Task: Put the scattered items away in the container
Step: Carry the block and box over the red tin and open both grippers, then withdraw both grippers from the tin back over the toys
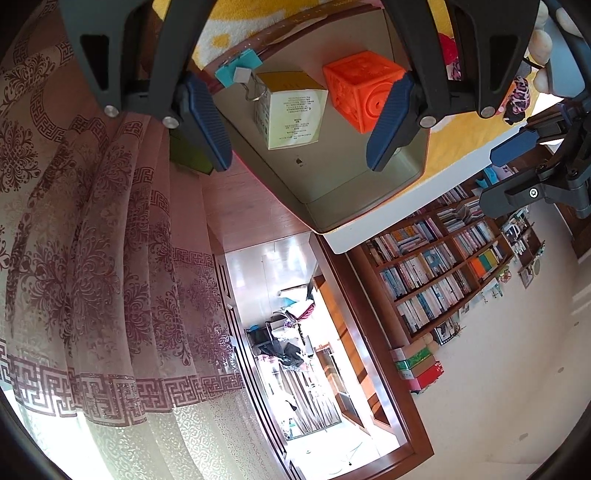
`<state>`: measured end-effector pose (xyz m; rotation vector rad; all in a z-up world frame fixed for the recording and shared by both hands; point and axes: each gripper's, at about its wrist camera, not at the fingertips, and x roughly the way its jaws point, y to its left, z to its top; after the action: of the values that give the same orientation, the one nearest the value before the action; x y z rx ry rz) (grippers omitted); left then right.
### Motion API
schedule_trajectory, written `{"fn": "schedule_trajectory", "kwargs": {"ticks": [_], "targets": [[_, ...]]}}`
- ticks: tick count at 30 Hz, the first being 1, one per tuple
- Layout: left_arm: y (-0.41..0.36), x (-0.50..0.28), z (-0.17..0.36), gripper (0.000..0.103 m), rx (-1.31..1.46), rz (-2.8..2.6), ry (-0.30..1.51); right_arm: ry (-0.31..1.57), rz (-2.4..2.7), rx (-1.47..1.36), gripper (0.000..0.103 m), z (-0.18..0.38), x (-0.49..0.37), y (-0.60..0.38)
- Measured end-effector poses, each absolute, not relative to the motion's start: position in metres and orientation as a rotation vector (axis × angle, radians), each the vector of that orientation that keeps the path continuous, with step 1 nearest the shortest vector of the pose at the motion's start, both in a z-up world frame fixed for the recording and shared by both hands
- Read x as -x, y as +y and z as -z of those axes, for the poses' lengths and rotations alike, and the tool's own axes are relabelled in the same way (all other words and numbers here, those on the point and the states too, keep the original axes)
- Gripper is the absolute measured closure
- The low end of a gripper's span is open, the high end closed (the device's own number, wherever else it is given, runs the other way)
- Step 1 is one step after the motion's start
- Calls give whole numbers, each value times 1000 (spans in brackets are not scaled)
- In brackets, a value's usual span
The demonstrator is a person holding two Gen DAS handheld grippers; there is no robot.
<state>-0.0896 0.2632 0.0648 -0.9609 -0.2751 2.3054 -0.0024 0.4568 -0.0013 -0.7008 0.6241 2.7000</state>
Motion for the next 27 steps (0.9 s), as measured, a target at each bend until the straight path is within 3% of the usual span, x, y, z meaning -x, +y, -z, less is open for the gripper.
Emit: {"fn": "schedule_trajectory", "kwargs": {"ticks": [27], "targets": [[264, 73, -80, 6, 886, -2494, -99, 582, -2673, 716, 24, 10, 6, 457]]}}
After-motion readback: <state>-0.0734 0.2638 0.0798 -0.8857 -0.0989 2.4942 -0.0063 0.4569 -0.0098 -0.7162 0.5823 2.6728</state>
